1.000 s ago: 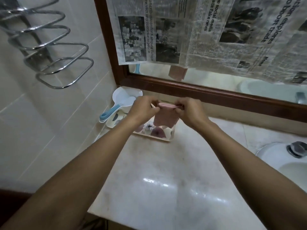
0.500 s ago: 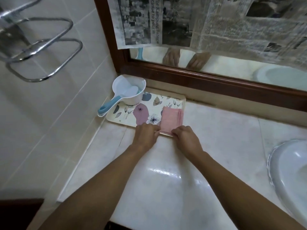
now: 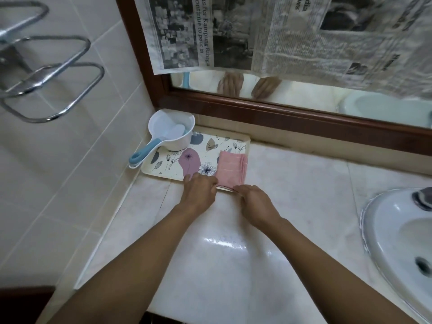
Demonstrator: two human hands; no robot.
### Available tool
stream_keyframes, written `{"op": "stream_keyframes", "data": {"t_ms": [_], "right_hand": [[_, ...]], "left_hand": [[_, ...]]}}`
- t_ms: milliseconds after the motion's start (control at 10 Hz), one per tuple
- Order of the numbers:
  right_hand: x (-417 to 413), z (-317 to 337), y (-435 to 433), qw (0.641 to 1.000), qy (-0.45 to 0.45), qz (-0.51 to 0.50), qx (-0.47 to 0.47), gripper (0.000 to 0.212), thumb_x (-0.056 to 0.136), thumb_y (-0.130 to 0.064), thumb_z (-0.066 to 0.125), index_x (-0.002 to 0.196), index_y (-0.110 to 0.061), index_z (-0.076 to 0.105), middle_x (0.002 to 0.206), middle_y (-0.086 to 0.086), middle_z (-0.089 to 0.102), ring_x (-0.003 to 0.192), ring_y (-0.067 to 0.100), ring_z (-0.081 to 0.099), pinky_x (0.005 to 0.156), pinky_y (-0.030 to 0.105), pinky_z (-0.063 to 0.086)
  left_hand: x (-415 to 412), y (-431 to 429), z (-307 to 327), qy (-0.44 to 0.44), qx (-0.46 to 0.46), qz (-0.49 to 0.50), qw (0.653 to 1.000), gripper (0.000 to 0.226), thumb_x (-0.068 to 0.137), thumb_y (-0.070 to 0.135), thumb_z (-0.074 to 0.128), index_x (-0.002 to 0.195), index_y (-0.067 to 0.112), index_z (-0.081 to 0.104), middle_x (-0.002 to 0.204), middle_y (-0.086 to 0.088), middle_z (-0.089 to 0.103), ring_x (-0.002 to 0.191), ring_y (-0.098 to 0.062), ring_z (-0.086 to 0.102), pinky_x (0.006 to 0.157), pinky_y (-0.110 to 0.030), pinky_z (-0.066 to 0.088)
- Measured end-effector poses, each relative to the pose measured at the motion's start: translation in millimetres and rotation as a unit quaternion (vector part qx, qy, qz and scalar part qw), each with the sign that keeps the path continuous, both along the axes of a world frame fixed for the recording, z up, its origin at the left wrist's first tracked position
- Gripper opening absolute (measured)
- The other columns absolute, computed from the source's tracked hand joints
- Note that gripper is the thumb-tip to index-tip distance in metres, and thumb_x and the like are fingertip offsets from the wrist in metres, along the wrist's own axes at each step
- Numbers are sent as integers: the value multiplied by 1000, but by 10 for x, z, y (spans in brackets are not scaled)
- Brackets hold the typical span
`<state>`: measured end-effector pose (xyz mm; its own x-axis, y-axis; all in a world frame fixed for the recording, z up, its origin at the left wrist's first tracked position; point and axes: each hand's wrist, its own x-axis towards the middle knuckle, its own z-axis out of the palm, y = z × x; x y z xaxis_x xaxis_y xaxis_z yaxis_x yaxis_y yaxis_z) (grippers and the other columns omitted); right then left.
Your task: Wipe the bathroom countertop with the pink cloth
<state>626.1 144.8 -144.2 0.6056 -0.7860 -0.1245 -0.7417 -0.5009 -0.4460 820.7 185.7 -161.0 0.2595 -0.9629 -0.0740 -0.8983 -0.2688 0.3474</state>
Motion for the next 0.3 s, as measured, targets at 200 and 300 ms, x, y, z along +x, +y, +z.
{"op": "stream_keyframes", "data": {"t_ms": [200, 300], "right_hand": [[-549, 207, 159, 995, -53, -86, 11, 42, 96, -8, 56, 136, -19, 66, 138, 1, 64, 127, 23, 59, 103, 31, 45], [-833, 354, 247, 982, -92, -165, 1, 36, 98, -13, 59, 132, -20, 68, 136, -2, 64, 121, 19, 61, 97, 27, 45]], "left_hand": [[-80, 231, 318, 91, -65, 40, 993, 25, 95, 22, 62, 114, 24, 78, 113, 0, 77, 114, -28, 61, 95, -34, 43], [-155, 349, 503, 164, -89, 59, 981, 24, 98, 20, 61, 116, 20, 77, 114, 2, 76, 107, -19, 61, 83, -22, 42]]}}
